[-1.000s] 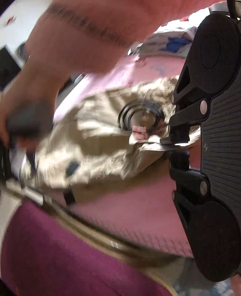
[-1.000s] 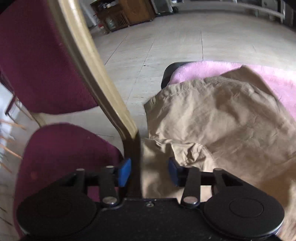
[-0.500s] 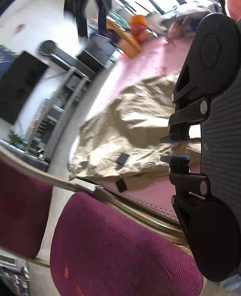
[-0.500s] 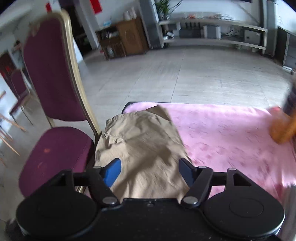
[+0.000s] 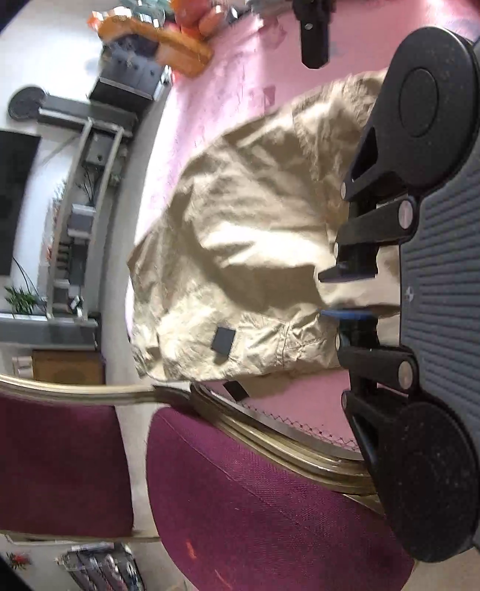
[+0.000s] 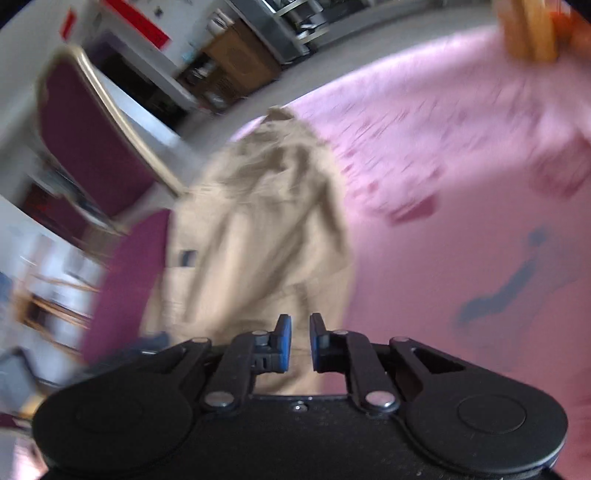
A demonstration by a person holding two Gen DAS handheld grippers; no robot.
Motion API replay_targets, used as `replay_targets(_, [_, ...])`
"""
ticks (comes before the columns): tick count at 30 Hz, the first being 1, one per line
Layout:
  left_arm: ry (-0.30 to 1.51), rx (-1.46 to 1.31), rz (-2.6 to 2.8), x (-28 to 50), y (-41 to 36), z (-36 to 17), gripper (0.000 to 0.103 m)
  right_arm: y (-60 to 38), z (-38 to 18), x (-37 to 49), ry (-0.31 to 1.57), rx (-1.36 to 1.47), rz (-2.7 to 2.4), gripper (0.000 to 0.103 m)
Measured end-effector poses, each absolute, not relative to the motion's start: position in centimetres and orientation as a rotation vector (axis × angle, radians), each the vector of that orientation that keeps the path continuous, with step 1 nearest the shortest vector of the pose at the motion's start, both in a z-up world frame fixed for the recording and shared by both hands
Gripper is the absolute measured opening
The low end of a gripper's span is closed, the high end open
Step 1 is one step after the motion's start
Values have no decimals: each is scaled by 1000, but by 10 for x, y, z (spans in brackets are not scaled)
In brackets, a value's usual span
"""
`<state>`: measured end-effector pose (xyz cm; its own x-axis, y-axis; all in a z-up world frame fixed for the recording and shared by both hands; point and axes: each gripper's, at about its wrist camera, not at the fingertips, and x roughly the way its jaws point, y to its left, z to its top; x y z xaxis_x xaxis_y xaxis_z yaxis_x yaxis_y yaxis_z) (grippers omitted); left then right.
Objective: Fold clothes
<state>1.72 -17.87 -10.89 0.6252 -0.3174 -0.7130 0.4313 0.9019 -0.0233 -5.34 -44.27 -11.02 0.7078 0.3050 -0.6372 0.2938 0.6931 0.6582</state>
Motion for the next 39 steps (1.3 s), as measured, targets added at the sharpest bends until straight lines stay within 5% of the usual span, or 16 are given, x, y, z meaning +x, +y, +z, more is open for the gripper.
replay_targets(7, [862, 241, -280, 41, -186, -137, 15, -432, -166, -10, 806, 1070, 196, 17])
replay_targets(9, [896, 194, -263, 43, -177, -135, 20, -432, -179, -9, 868, 1017, 109, 0])
replay_targets(13, [948, 38, -253, 41, -149, -126, 21, -451, -175, -29, 848, 1091, 12, 0])
replay_targets(15, [937, -40, -267, 29, -134, -118, 21, -454, -160, -42, 837, 1089, -23, 8])
replay_targets(17, [915, -118, -311, 16, -120, -114, 32, -456, -148, -54, 798, 1121, -7, 29])
replay_targets(27, [855, -314, -397, 37, -107, -81, 42, -477, -76, -68, 667, 1010, 43, 32])
replay_targets(30, [850, -271, -421, 65, -122, -74, 52, -476, -32, -51, 657, 784, 5, 44])
replay_targets(33, [877, -291, -363, 103, -135, -81, 52, -481, -10, -15, 654, 642, -47, 69])
replay_targets(39, [917, -260, -303, 174, -156, -103, 52, -503, -42, 83, 709, 593, -125, 66])
